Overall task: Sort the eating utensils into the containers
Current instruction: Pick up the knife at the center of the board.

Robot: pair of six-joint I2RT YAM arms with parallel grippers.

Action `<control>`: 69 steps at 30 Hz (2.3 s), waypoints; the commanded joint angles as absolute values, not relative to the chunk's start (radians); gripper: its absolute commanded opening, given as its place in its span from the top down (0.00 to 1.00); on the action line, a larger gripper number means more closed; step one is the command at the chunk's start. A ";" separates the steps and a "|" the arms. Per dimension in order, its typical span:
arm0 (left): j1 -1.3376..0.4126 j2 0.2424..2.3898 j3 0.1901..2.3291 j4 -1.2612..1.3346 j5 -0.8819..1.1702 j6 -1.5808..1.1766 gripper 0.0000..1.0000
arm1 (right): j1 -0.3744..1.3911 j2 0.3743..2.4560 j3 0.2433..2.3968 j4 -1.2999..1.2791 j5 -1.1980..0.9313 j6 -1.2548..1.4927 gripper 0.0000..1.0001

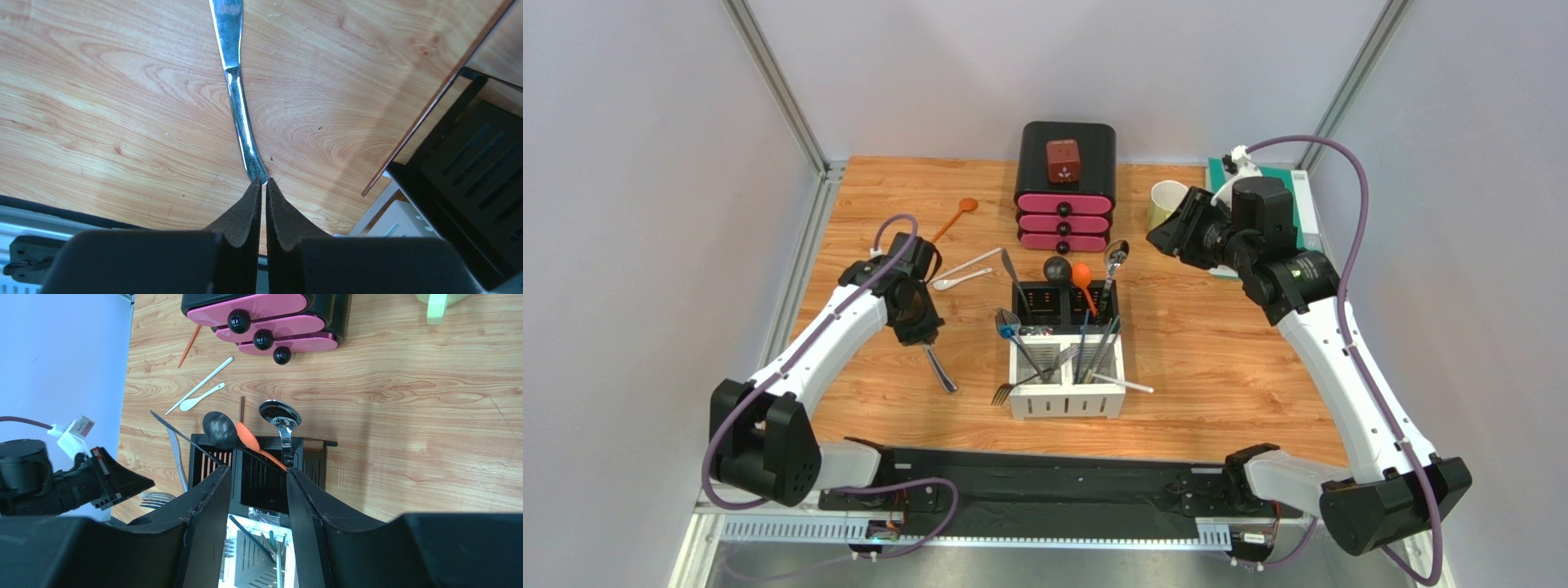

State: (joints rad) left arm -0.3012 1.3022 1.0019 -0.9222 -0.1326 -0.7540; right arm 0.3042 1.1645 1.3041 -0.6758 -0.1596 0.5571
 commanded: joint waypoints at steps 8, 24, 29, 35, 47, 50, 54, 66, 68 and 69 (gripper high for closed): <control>-0.287 1.501 0.997 -0.870 -0.089 -0.744 0.63 | 0.302 1.155 1.301 -0.640 -0.164 0.551 0.56; -0.150 1.704 1.092 -0.876 -0.055 -0.614 0.63 | 0.287 1.149 1.279 -0.640 -0.133 0.523 0.56; -0.149 1.743 1.091 -0.879 -0.037 -0.598 0.64 | 0.285 1.163 1.289 -0.635 -0.133 0.526 0.57; -0.149 1.779 1.081 -0.871 -0.012 -0.584 0.65 | 0.279 1.173 1.305 -0.637 -0.137 0.528 0.57; -0.149 1.776 1.046 -0.867 0.018 -0.574 1.00 | 0.273 1.187 1.321 -0.632 -0.144 0.538 0.57; -0.149 1.726 0.996 -0.859 0.028 -0.563 1.00 | 0.272 1.192 1.322 -0.632 -0.150 0.546 0.57; -0.150 1.614 0.933 -0.861 0.029 -0.546 1.00 | 0.272 1.206 1.313 -0.630 -0.158 0.566 0.57; -0.150 1.427 0.934 -0.911 0.018 -0.545 1.00 | 0.272 1.218 1.290 -0.603 -0.204 0.598 0.59; -0.150 1.414 0.930 -0.908 0.029 -0.549 1.00 | 0.272 1.216 1.287 -0.603 -0.207 0.600 0.59; -0.150 1.402 0.930 -0.907 0.031 -0.549 1.00 | 0.272 1.215 1.285 -0.603 -0.207 0.601 0.59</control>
